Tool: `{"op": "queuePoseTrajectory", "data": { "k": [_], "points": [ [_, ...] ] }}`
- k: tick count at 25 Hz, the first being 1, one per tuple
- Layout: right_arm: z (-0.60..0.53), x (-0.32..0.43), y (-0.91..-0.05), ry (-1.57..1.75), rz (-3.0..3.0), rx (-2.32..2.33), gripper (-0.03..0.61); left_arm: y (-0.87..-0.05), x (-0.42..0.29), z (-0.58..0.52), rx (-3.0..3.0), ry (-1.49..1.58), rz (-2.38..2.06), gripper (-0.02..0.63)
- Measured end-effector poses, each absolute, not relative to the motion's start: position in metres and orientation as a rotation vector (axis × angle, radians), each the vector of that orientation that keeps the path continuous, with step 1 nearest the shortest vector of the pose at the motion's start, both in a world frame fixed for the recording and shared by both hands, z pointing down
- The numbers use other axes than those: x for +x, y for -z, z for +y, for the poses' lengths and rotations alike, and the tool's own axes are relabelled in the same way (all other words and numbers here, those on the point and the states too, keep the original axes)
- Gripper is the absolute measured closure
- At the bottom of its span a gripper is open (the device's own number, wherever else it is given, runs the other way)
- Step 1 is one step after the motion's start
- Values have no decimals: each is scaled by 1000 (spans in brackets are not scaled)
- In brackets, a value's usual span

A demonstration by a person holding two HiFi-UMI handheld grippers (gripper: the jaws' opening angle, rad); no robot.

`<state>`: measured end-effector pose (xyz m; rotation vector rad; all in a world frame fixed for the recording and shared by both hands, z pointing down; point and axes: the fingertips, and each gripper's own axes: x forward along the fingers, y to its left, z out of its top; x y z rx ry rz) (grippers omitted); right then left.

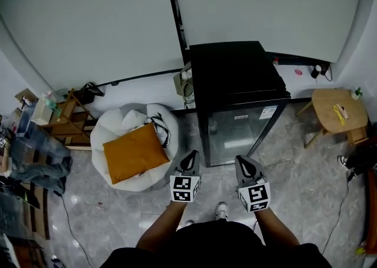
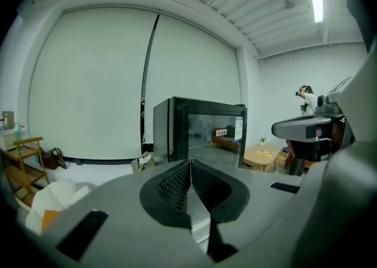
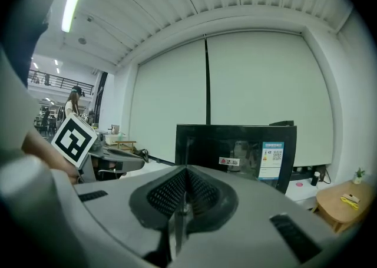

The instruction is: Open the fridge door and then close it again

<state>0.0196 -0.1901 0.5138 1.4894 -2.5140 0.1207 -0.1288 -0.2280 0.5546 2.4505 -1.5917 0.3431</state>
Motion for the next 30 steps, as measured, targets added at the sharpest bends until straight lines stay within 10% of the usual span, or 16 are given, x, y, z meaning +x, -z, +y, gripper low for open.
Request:
{"op": "queuePoseTrajectory", "data": {
  "k": [30],
  "points": [
    [-251, 43, -570, -212, -2575, 1268, 560, -609, -108, -348, 2338, -333, -1549, 425]
  ]
}}
